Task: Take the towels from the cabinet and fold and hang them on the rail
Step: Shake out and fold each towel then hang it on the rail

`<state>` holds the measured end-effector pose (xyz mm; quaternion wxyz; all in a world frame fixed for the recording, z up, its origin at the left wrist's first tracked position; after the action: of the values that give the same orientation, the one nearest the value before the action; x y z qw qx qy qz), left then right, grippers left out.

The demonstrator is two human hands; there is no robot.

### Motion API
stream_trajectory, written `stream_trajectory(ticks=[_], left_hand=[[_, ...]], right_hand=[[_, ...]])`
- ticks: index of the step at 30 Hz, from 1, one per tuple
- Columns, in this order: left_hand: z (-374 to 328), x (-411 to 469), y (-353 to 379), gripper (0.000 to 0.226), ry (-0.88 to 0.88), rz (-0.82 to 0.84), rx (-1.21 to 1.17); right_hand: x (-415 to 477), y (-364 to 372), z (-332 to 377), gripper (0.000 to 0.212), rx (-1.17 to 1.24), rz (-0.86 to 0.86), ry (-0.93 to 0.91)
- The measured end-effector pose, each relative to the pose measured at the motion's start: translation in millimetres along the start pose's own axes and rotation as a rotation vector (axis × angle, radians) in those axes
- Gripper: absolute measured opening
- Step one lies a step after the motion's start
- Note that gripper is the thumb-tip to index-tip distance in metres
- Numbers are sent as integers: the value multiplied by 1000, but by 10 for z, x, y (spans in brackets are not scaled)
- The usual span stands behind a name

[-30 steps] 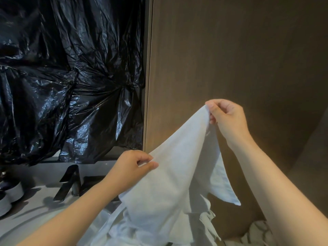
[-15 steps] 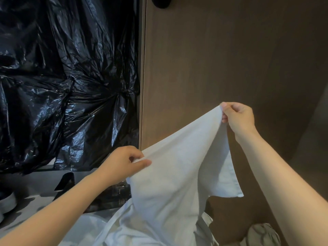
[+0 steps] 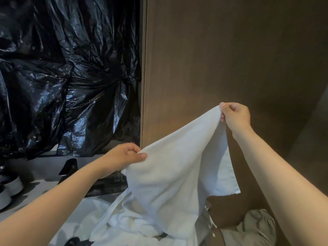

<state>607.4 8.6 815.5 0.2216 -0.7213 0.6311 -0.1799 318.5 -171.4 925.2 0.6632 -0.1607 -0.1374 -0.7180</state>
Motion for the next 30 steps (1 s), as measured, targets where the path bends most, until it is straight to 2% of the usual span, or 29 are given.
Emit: stream_trajectory(ticks=[4, 8, 12, 16, 21, 23, 26, 30], left_hand=[[188, -61, -11, 56, -91, 92, -86], [319, -134, -50, 34, -172, 191, -71], [323, -145, -122, 29, -116, 19, 212], [355, -195, -209, 25, -31, 1, 118], [361, -195, -282, 18, 134, -135, 357], [394, -173, -298, 19, 153, -171, 380], [441, -132, -286, 20, 122, -112, 428], [508, -89, -322, 22, 47, -5, 680]], right_hand=[[2, 43, -214, 24, -8, -3, 55], [-4, 133, -300, 30, -39, 15, 56], [-8, 238, -322, 29, -39, 36, 48], [29, 258, -329, 31, -49, 31, 42], [41, 269, -349, 28, -40, 45, 43], [38, 269, -355, 28, -42, 49, 48], [45, 260, -367, 27, -49, 47, 43], [47, 251, -387, 27, -54, 39, 47]])
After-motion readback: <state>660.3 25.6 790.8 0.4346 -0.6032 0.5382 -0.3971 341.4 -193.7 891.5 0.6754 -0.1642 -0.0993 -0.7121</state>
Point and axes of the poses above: each hand's wrist, its own x-axis towards the middle knuckle, its own y-axis out of the palm, z = x × y, the point moved 4 cm from there along x, towards the middle knuckle, and after that the axes turned 12 degrees about x, right-handed, at the moved point
